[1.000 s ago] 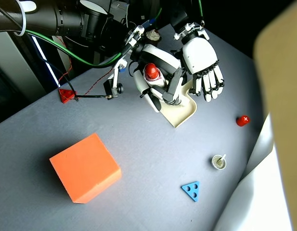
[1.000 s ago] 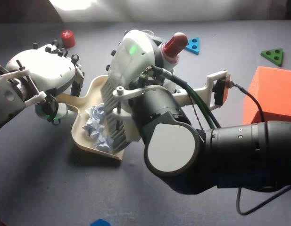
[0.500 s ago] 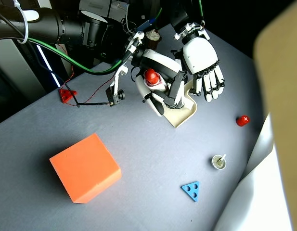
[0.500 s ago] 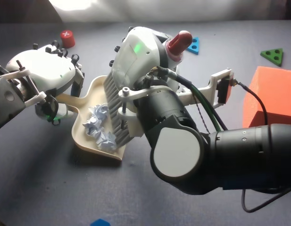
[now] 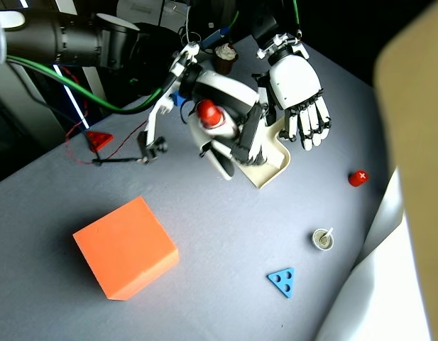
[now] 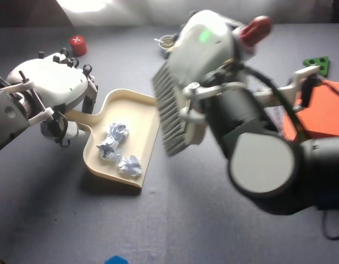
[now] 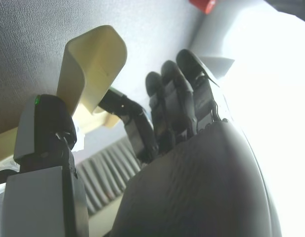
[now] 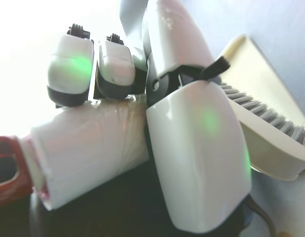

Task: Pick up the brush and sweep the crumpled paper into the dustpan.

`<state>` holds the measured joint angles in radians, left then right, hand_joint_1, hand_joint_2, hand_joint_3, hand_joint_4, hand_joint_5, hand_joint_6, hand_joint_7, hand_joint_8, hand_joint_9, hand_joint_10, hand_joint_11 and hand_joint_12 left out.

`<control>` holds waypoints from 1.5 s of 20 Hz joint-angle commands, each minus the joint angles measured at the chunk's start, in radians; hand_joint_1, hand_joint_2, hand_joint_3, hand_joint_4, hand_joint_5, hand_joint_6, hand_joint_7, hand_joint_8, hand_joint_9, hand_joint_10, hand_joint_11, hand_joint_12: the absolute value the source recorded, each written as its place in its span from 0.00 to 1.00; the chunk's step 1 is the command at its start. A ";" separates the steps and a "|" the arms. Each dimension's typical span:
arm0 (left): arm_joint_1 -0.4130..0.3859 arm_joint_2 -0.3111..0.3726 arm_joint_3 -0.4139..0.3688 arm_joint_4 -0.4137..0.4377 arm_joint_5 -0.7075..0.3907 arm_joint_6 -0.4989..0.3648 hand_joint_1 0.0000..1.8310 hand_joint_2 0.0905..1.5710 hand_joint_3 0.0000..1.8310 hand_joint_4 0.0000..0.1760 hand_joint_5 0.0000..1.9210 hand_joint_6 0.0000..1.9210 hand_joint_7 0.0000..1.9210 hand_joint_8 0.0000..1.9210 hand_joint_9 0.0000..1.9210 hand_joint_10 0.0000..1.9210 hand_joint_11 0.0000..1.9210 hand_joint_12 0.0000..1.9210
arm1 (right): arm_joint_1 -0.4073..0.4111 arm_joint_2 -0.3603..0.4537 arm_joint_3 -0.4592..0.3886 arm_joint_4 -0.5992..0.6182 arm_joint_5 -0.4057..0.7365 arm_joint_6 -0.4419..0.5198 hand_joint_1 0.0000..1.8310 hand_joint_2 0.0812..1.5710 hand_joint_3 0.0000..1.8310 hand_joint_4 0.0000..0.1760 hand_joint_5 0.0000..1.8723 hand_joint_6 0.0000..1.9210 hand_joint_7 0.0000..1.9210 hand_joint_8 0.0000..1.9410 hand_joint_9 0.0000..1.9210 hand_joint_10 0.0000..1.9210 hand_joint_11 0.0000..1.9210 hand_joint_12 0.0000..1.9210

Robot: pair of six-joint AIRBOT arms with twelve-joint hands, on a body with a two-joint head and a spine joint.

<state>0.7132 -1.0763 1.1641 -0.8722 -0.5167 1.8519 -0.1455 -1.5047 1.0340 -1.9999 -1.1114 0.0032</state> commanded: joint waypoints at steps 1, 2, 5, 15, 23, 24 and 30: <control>-0.016 0.005 0.001 0.030 -0.093 0.004 0.57 0.72 0.00 0.02 0.46 0.59 0.19 0.00 0.15 0.00 0.00 0.35 | 0.008 0.023 -0.024 -0.101 -0.060 0.001 0.83 0.77 0.00 0.10 0.53 1.00 0.58 1.00 0.71 1.00 0.75 1.00; -0.016 0.005 0.001 0.029 -0.093 0.004 0.57 0.73 0.00 0.09 0.46 0.59 0.20 0.00 0.16 0.00 0.00 0.36 | 0.008 0.056 -0.052 -0.102 -0.047 0.023 0.83 0.76 0.00 0.11 0.53 1.00 0.58 1.00 0.71 1.00 0.75 1.00; -0.015 0.006 0.001 0.028 -0.094 0.004 0.58 0.72 0.00 0.00 0.47 0.57 0.20 0.00 0.16 0.00 0.00 0.37 | 0.001 0.188 -0.167 -0.135 0.020 0.143 0.84 0.76 0.00 0.10 0.53 1.00 0.58 1.00 0.71 1.00 0.75 1.00; -0.018 0.014 -0.001 0.025 -0.096 0.004 0.58 0.73 0.00 0.00 0.46 0.60 0.18 0.00 0.13 0.00 0.00 0.34 | -0.041 0.439 -0.350 -0.242 0.073 0.418 0.83 0.77 0.00 0.10 0.53 1.00 0.59 1.00 0.71 1.00 0.75 1.00; -0.017 0.017 -0.003 0.025 -0.099 0.004 0.47 0.53 0.00 0.61 0.09 0.00 0.07 0.00 0.09 0.00 0.00 0.26 | -0.151 0.532 -0.352 -0.349 0.050 0.610 0.80 0.75 0.00 0.08 0.54 1.00 0.60 1.00 0.72 1.00 0.77 1.00; -0.017 0.018 -0.004 0.025 -0.099 0.004 0.47 0.53 0.00 0.57 0.09 0.00 0.07 0.00 0.08 0.00 0.00 0.26 | -0.158 0.528 -0.349 -0.351 0.050 0.610 0.76 0.74 0.00 0.03 0.52 1.00 0.60 1.00 0.72 1.00 0.77 1.00; -0.017 0.029 -0.011 0.024 -0.102 0.004 0.46 0.54 0.00 0.54 0.10 0.00 0.08 0.00 0.09 0.00 0.00 0.28 | -0.174 0.507 -0.376 -0.350 0.056 0.551 0.52 0.54 0.00 0.00 0.41 1.00 0.38 1.00 0.40 1.00 0.42 1.00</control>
<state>0.7071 -1.0527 1.1492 -0.8753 -0.5243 1.8530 -0.3233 -1.0096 0.6617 -2.2658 -0.9710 0.5621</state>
